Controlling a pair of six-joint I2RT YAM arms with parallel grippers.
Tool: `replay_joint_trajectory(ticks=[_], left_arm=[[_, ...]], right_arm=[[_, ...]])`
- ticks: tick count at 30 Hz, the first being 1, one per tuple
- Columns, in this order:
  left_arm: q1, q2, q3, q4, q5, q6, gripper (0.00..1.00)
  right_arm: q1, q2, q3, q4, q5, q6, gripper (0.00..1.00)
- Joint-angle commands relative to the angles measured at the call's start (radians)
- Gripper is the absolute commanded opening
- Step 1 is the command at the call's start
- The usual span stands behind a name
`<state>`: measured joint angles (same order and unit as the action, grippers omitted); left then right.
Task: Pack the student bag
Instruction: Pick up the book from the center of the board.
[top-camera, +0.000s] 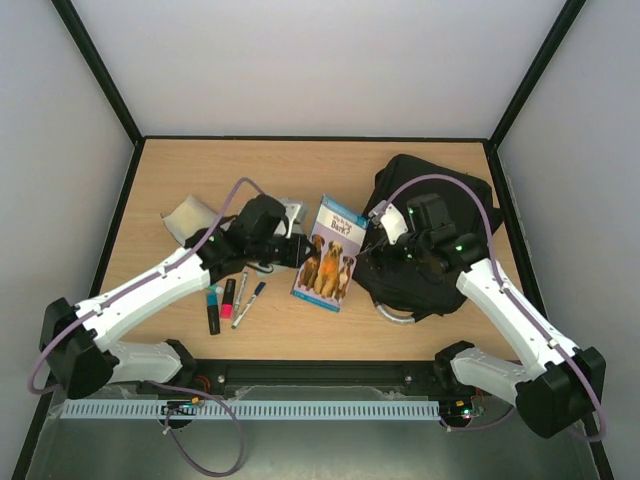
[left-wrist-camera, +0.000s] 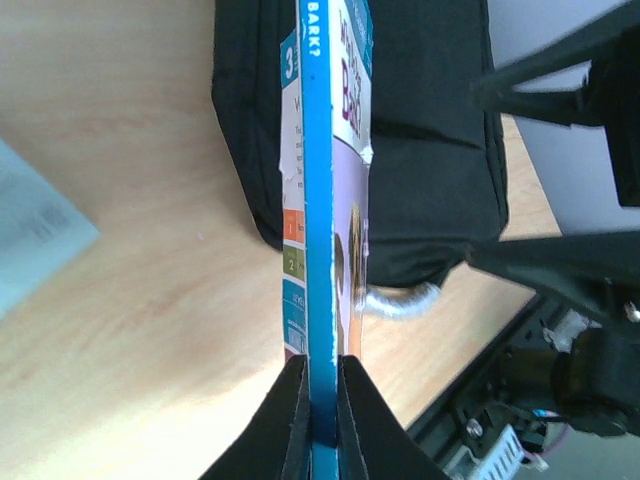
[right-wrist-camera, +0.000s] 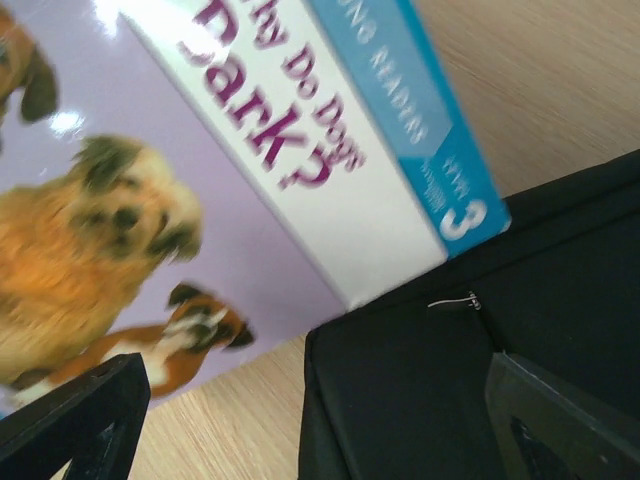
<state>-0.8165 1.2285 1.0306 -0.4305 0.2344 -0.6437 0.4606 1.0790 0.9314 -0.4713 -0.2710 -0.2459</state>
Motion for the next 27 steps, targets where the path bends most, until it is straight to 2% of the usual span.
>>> replay_joint_trajectory(ticks=[1, 6, 9, 12, 16, 23, 27], left_arm=[[0.07, 0.054, 0.111, -0.019, 0.013, 0.162, 0.03], [0.157, 0.064, 0.12, 0.109, 0.132, 0.192, 0.02], [0.169, 0.054, 0.116, 0.188, 0.211, 0.223, 0.02], [0.169, 0.036, 0.101, 0.262, 0.29, 0.261, 0.02], [0.181, -0.001, 0.061, 0.345, 0.328, 0.281, 0.02], [0.218, -0.077, -0.041, 0.549, 0.446, 0.198, 0.02], [0.23, -0.091, -0.057, 0.602, 0.52, 0.173, 0.02]], right_arm=[[-0.065, -0.014, 0.026, -0.022, -0.11, 0.073, 0.93], [-0.14, 0.042, 0.084, -0.019, -0.181, 0.113, 0.96], [-0.168, 0.077, 0.107, -0.011, -0.253, 0.137, 1.0], [-0.168, 0.117, 0.137, 0.001, -0.315, 0.158, 0.99], [-0.168, 0.156, 0.166, 0.036, -0.383, 0.191, 0.99], [-0.168, 0.203, 0.188, 0.096, -0.466, 0.255, 1.0], [-0.168, 0.229, 0.192, 0.115, -0.552, 0.255, 0.99]])
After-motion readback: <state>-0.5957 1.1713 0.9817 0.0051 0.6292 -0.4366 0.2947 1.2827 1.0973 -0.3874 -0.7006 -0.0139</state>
